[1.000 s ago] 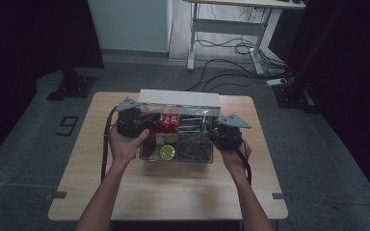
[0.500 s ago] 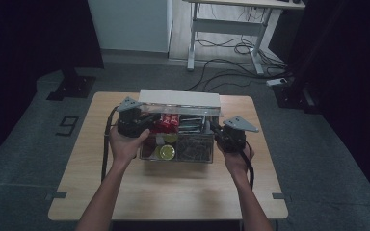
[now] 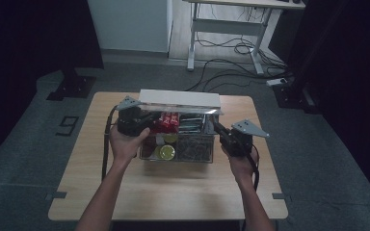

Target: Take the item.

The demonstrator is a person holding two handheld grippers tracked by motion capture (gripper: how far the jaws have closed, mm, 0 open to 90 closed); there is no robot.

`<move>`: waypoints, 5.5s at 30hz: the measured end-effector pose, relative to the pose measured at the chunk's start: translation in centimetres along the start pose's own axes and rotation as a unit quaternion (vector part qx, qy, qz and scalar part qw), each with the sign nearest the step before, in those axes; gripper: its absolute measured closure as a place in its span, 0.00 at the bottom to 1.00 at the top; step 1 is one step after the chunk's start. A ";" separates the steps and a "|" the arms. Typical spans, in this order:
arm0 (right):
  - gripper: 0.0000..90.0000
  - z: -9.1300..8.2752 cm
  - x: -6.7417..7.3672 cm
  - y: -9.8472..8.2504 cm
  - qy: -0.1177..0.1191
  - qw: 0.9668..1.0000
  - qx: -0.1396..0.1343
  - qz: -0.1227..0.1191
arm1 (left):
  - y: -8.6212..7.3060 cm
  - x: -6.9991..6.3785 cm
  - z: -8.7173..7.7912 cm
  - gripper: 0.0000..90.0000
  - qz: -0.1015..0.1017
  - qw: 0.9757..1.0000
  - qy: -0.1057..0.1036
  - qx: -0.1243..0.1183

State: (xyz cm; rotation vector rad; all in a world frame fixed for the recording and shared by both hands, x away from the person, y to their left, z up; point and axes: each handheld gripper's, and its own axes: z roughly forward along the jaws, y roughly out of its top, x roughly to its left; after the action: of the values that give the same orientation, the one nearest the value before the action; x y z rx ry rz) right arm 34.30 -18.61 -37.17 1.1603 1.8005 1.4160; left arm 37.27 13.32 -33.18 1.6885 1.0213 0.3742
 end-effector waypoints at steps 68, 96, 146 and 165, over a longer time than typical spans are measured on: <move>0.99 -6.7 -3.7 0.5 -0.019 0.995 -0.090 0.038 | 0.2 -0.1 0.2 1.00 -0.001 1.000 -0.002 0.001; 0.99 -5.6 -5.6 -3.8 -0.038 0.997 -0.043 0.052 | 0.1 -0.1 0.3 1.00 0.000 1.000 -0.004 0.001; 0.99 -2.5 -6.7 -10.5 -0.048 0.995 0.035 0.078 | 0.0 -0.4 0.4 1.00 0.000 1.000 -0.001 0.000; 0.99 0.0 -8.5 -14.1 -0.065 0.988 0.093 0.106 | -0.2 -0.3 0.5 1.00 0.001 1.000 0.000 0.005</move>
State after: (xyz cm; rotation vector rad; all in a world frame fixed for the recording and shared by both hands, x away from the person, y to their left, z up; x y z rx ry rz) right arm 34.21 -27.03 -51.30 1.5426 1.7896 1.2728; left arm 37.35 12.74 -33.51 1.6983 1.0226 0.3699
